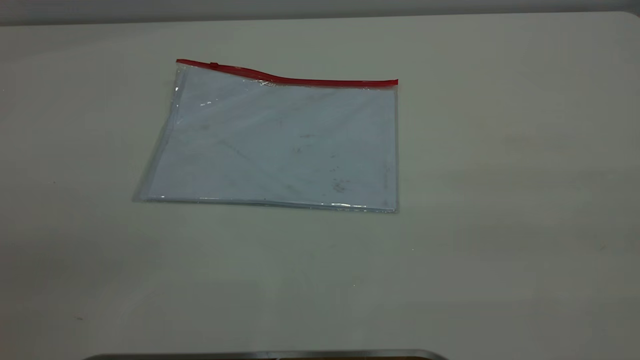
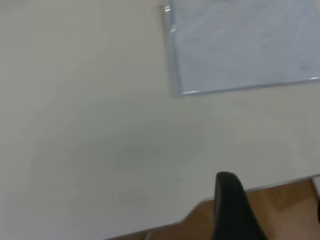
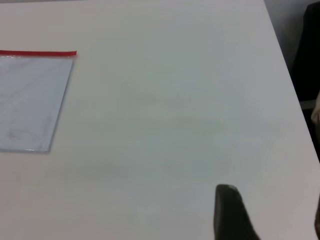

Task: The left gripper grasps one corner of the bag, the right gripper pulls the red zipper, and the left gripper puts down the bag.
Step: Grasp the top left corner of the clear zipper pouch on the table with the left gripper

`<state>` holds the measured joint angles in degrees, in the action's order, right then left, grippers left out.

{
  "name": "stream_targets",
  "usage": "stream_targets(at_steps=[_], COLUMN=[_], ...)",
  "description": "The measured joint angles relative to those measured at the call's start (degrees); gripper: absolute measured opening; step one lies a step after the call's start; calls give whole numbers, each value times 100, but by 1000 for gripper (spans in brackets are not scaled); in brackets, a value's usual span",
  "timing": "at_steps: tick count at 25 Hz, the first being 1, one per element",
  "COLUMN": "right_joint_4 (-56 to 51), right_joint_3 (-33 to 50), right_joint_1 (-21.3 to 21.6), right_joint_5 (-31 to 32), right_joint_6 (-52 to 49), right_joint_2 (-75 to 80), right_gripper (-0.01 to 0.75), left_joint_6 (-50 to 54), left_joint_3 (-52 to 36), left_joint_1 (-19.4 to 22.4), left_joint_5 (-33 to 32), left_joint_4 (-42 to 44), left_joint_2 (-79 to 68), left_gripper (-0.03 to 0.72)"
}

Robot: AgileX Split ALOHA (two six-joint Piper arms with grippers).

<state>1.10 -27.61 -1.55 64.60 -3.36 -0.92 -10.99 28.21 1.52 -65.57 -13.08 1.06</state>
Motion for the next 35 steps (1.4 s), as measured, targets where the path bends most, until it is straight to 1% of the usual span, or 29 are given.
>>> stream_targets(at_steps=[3, 5, 8, 11, 13, 18, 22, 24, 26, 28, 31, 35], right_joint_4=[-34, -256, -1022, -1535, -1739, -2388, -3770, -4687, -5525, -6375, -7405, -8307], right_joint_3=[0, 0, 0, -5, -5, -5, -19, -164, -395, -693, -1243, -1898], right_joint_1=[0, 0, 0, 0, 0, 0, 0, -40, -209, -499, -946, -1448], right_joint_5=[0, -19, -153, -503, -900, -2354, -3504, -3714, -3847, -3948, -4044, -4124], right_joint_6=[0, 63, 526, 1170, 1685, 3366, 4706, 5550, 6389, 7307, 8345, 9103], right_joint_2=[0, 0, 431, 1480, 2204, 4113, 5489, 6231, 6887, 7576, 8551, 9688], right_gripper=[391, 371, 360, 360, 372, 440, 478, 482, 482, 482, 483, 483], left_joint_6=[69, 423, 1011, 971, 810, 151, -489, -725, -852, -1072, -1497, -1874], left_joint_3=[-6, -6, 11, 11, 28, 185, 270, 337, 492, 724, 1227, 2068], left_joint_1=[0, 0, 0, 0, 0, 0, 0, 0, 0, 0, 0, 0], left_joint_5=[7, 109, 411, 950, 1384, 2393, 3305, 3814, 4270, 4493, 4603, 4640], left_joint_4=[-95, -70, 164, 299, 243, -89, -586, -879, -1194, -1404, -1499, -1513], left_joint_2=[0, -23, -425, -1237, -1892, -3683, -5012, -5664, -6374, -7006, -7936, -9123], left_gripper=[465, 462, 453, 451, 451, 458, 513, 542, 557, 564, 565, 565])
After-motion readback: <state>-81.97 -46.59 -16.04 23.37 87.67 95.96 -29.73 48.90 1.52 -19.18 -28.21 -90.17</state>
